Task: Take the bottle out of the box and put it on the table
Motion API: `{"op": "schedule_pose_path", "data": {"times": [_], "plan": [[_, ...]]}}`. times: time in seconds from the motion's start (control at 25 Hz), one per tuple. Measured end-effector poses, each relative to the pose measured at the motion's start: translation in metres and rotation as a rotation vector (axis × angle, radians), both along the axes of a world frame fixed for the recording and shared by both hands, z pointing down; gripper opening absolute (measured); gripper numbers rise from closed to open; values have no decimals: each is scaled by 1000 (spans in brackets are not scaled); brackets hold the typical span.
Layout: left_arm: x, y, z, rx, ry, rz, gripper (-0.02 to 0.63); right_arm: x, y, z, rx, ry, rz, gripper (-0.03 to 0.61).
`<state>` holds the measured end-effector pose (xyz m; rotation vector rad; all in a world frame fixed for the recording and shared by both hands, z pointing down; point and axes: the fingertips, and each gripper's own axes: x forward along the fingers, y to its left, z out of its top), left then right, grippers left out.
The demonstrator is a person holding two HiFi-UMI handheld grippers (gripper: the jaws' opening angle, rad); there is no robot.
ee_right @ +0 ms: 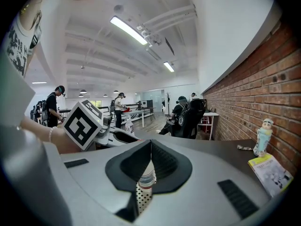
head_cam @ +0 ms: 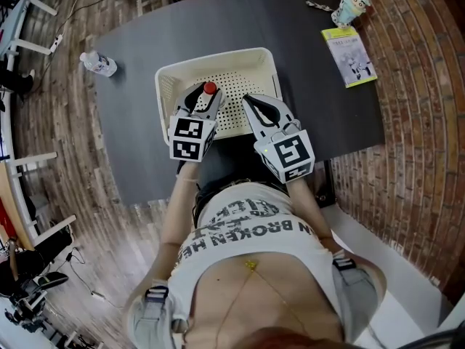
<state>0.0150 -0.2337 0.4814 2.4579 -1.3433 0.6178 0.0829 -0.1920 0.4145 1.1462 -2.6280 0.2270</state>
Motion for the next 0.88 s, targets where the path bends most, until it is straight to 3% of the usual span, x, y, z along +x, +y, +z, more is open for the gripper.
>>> {"op": "schedule_pose_path", "data": {"times": [0.2,0.48,0.88], "plan": [[2,3,-2,1,-8,21,150,8,5,-5,15,-5,6,9],[3,10,-26,63,1,20,150,15,13,-11,30,-11,0,8],[5,21,-92,136,62,49,150,23,20,-19,57,-11,2,9]]}}
